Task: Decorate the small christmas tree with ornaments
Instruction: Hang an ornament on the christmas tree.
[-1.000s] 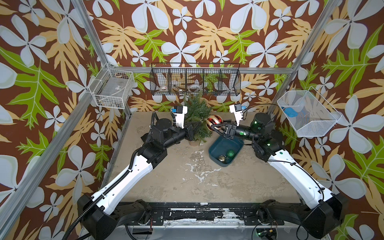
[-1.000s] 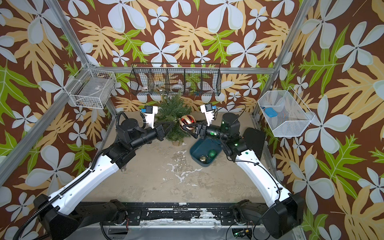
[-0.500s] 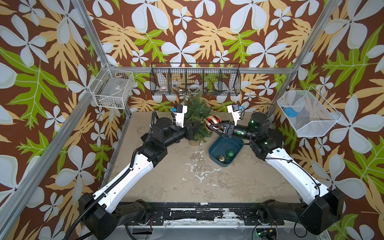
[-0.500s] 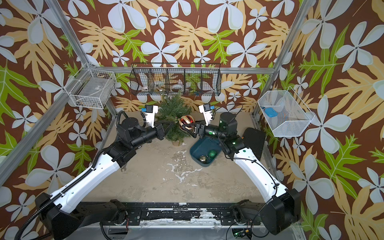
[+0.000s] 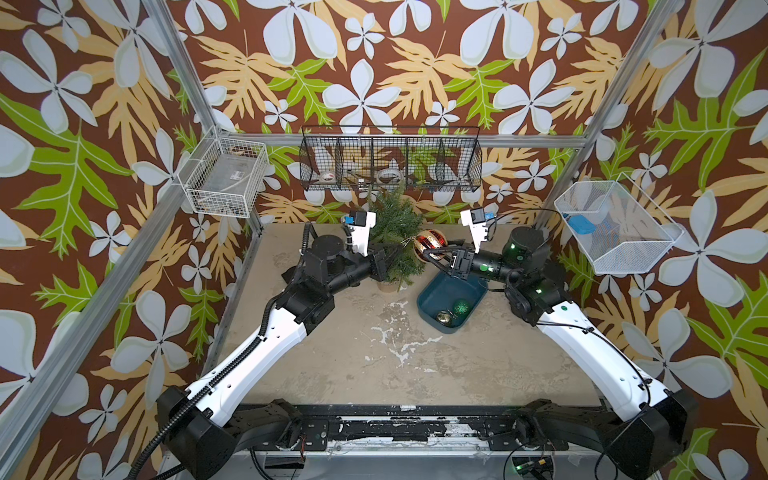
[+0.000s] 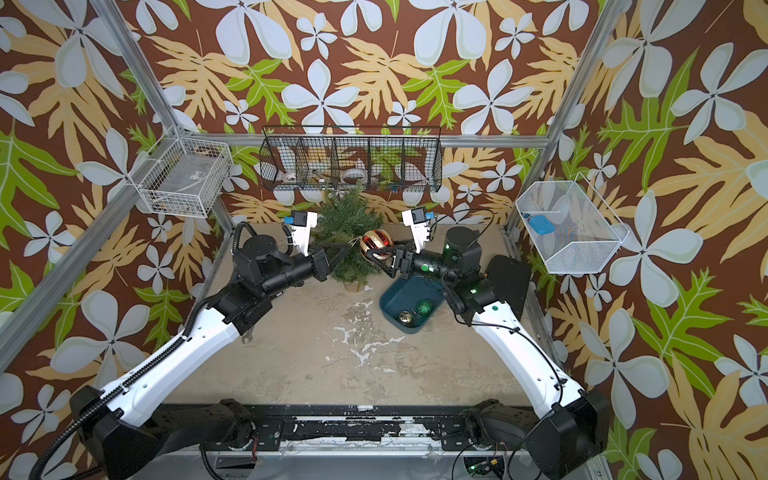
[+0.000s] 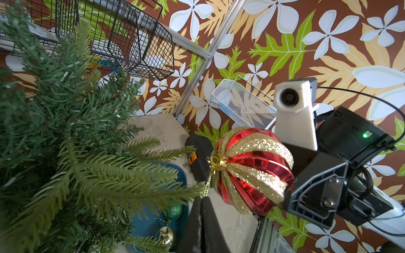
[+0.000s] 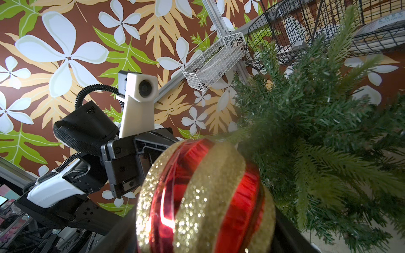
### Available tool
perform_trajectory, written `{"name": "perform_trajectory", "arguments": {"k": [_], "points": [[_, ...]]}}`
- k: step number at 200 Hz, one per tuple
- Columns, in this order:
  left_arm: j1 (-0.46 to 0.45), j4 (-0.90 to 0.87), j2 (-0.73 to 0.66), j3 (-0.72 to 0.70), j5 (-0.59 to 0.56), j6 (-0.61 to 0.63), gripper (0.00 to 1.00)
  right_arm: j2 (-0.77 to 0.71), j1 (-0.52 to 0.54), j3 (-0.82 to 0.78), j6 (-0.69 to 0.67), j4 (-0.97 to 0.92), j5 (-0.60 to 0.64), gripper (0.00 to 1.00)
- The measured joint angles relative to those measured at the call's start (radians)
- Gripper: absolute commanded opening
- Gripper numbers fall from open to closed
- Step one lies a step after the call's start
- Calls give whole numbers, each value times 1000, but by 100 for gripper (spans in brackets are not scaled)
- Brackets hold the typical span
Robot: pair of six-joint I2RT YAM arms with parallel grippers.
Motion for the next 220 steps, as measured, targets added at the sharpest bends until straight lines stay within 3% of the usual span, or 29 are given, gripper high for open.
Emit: {"name": "perform_trajectory", "arguments": {"k": [220], "points": [[5,0,31,8,-49,16,0,64,1,-11,-6,28,31,70]]}}
